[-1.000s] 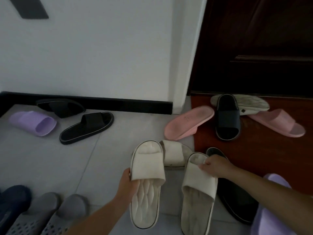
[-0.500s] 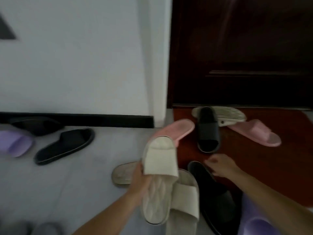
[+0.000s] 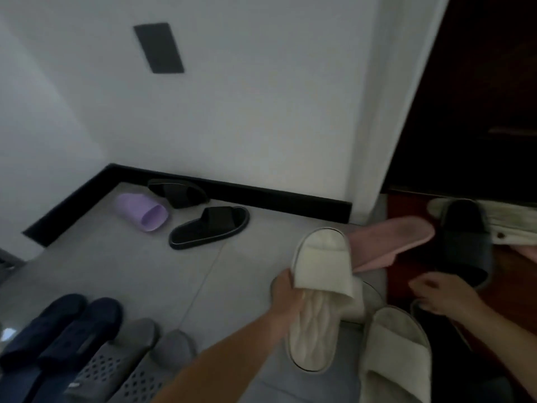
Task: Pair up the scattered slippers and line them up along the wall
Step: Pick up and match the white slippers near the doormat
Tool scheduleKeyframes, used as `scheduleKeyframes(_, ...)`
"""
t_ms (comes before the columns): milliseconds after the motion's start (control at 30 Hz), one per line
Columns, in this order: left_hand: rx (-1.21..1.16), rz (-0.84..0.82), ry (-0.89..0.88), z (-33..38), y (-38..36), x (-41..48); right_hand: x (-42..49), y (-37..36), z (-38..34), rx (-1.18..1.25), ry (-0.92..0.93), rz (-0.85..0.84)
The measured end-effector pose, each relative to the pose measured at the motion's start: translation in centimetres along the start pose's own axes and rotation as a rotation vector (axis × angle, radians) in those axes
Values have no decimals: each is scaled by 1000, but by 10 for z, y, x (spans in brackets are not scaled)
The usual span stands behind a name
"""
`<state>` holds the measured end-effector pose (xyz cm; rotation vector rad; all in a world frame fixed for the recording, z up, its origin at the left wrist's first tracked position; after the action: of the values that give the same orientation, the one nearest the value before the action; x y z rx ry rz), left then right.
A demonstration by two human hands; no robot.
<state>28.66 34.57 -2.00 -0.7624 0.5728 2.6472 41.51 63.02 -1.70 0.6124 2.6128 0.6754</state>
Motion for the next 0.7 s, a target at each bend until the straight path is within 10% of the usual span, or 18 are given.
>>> scheduleKeyframes(267, 253, 9, -30, 26, -24, -13, -19, -22, -65, -76, 76, -63)
scheduleKeyframes(700, 27, -173, -12, 33, -84, -52, -12, 103, 44, 160, -346, 432)
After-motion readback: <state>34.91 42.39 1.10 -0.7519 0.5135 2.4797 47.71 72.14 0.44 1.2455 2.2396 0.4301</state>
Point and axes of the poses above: each hand's wrist, its own x-axis towards the middle knuckle, its own y-axis out of the back of the hand, z = x × y, the point moved 1 cm from there along x, towards the middle knuckle, and after that the axes turned 13 degrees about y, right-handed, at the moved point
